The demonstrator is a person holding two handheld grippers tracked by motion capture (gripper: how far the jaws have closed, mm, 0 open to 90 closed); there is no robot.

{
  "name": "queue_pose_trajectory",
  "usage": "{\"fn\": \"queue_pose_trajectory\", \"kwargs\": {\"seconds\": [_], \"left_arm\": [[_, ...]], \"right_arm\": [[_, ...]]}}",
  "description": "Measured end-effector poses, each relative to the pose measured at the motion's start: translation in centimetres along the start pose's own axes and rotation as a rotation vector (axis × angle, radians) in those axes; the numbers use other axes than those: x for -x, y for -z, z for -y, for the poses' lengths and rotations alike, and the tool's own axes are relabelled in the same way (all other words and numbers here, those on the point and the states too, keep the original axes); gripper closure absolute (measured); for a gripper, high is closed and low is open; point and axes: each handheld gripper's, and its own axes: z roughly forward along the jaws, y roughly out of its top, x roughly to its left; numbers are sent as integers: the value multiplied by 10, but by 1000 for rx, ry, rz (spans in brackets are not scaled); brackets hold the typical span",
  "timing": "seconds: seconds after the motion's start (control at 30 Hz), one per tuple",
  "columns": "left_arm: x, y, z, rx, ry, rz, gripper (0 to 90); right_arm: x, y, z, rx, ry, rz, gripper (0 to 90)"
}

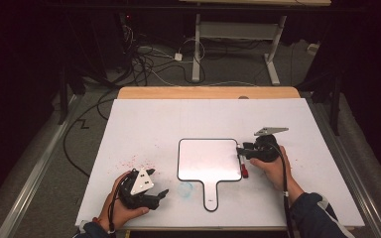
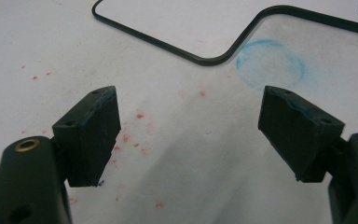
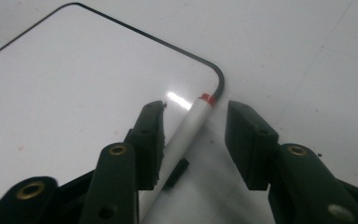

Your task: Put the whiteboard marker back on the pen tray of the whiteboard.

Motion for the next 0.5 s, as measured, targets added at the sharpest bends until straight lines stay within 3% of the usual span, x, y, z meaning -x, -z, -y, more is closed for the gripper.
{"fn": "queue_pose_trajectory", "kwargs": {"seconds": [0.2, 0.5], "left_arm": [[-1, 1, -1, 6, 4, -6, 199], [-2, -1, -3, 6, 6, -16, 199]], "right_arm": [[-7, 15, -4, 61, 56, 19, 508], [-24, 68, -3, 218, 261, 43, 451]]}}
